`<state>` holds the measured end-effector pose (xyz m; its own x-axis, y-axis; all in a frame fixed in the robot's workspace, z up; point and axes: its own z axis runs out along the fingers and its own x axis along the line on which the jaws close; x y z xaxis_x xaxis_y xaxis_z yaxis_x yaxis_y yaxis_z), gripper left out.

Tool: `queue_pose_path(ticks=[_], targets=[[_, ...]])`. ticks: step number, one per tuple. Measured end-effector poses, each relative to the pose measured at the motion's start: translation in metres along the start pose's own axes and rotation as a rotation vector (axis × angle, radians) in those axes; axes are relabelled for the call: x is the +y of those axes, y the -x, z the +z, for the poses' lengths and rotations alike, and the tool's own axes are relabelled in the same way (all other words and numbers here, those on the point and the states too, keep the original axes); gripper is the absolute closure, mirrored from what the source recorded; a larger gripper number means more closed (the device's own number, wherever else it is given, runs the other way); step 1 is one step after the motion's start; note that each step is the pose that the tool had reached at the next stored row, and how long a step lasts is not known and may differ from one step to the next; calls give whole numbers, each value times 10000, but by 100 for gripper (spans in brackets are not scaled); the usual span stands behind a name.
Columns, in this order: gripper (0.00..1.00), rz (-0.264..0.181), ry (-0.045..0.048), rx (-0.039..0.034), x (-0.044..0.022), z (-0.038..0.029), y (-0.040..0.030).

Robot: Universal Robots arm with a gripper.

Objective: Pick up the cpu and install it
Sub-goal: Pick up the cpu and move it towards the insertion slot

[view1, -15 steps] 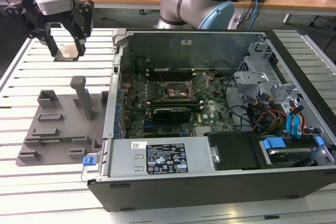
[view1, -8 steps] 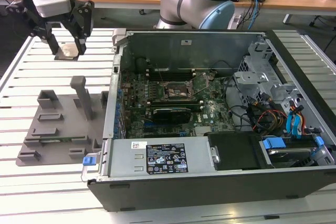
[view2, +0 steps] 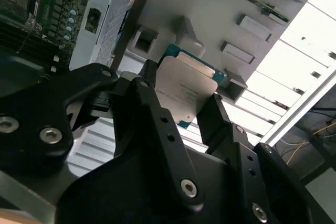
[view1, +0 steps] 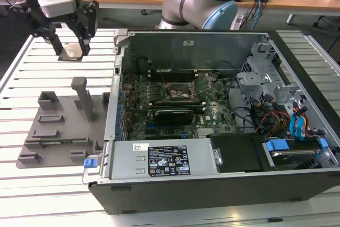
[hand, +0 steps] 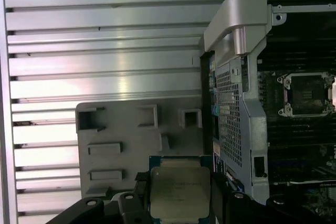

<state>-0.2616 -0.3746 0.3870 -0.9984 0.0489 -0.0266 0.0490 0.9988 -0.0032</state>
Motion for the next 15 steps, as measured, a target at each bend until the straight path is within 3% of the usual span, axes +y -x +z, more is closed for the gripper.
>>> queue_pose_path(ticks=[4, 13, 15], targets=[[45, 0, -6, 0, 8, 7, 167], [45, 0, -12, 0, 21, 16, 416], [45, -1, -13, 1, 24, 18, 499]])
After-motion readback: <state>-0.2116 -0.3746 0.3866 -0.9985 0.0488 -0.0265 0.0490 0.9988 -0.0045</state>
